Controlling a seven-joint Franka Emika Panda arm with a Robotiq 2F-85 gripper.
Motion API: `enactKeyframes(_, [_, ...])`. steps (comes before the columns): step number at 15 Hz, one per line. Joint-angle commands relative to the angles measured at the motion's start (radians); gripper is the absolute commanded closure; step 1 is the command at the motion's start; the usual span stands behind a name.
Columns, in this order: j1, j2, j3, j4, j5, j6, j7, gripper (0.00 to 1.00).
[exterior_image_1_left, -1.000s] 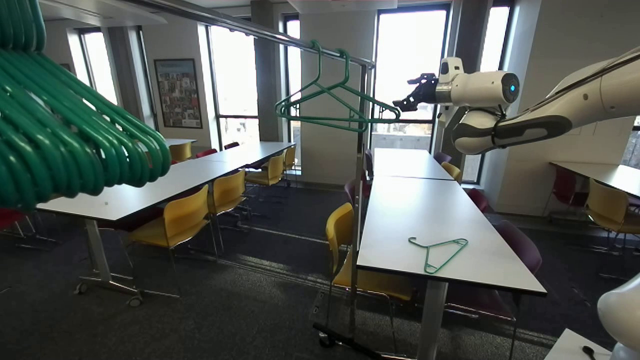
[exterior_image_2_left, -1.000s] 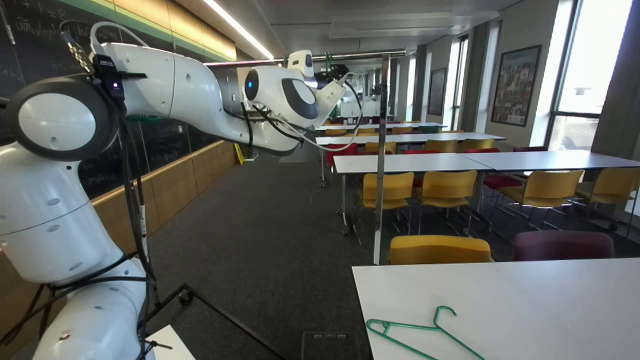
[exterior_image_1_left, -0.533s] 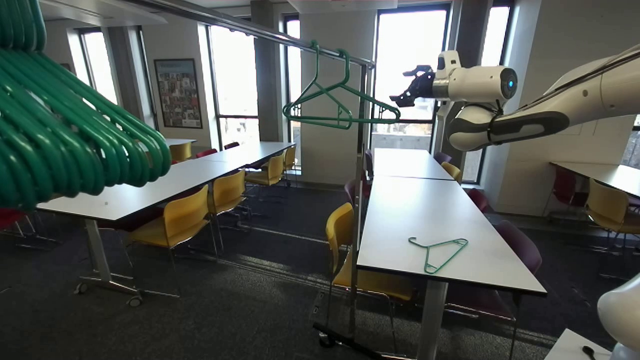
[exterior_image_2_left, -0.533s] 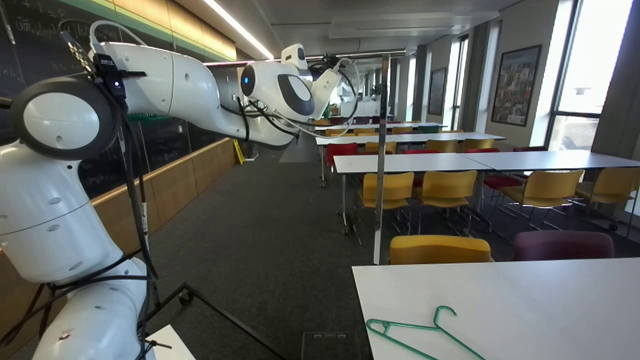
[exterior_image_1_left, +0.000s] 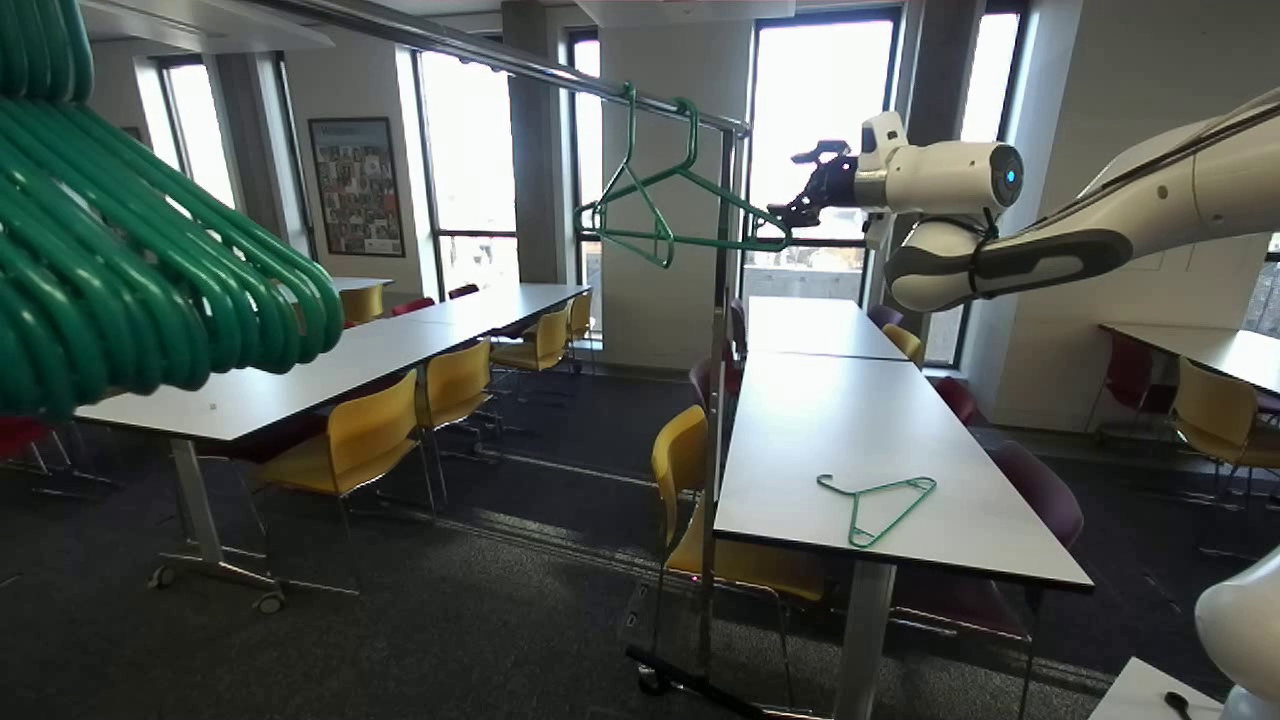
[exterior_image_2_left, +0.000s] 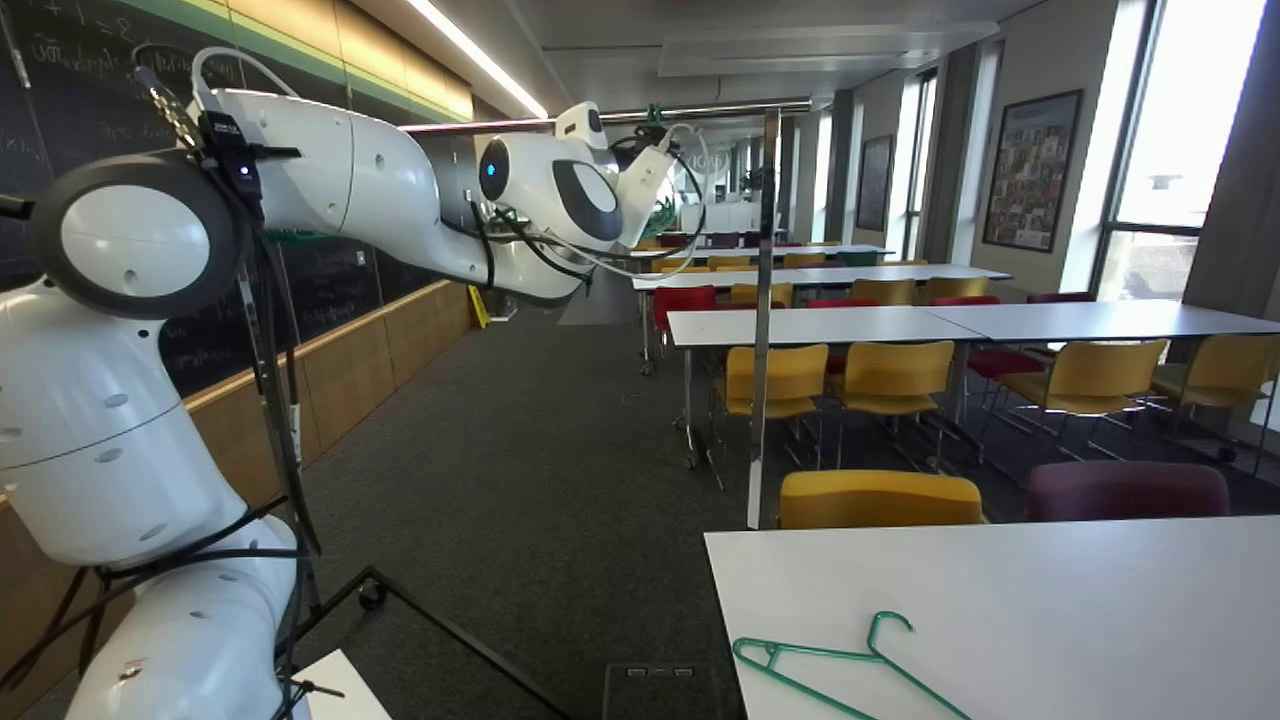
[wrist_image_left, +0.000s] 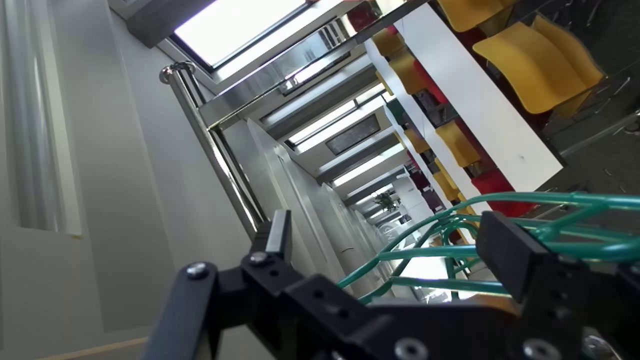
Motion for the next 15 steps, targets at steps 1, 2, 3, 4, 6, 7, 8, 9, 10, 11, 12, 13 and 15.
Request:
enactKeyframes(1, [-0.013,-0.006,0.013,-0.030,0.019,0.000,-0.058,0.00])
enactKeyframes(2, [-0.012,-0.006,0.013,-0.038,0.018,0.000,-0.061,0.00])
enactKeyframes(3, [-0.011,-0.008,0.012,-0.045,0.018,0.000,-0.065,0.00])
enactKeyframes(4, [-0.009,-0.009,0.010,-0.052,0.017,0.000,-0.068,0.00])
enactKeyframes(6, [-0.011,-0.010,0.011,-0.063,0.017,0.000,-0.079,0.00])
enactKeyframes(7, [-0.013,-0.010,0.013,-0.069,0.019,0.000,-0.085,0.00])
enactKeyframes(8, [-0.016,-0.011,0.015,-0.074,0.022,0.000,-0.092,0.00])
enactKeyframes(9, [-0.019,-0.011,0.017,-0.079,0.025,0.000,-0.099,0.00])
enactKeyframes(10, [-0.022,-0.010,0.020,-0.085,0.027,0.000,-0.104,0.00])
enactKeyframes(11, [-0.028,-0.008,0.023,-0.090,0.028,0.000,-0.115,0.00])
enactKeyframes(12, [-0.027,-0.005,0.023,-0.095,0.026,0.000,-0.126,0.00])
enactKeyframes(13, [-0.023,-0.005,0.021,-0.101,0.023,0.000,-0.135,0.00])
enactKeyframes(15, [-0.016,-0.006,0.019,-0.115,0.021,0.000,-0.148,0.00])
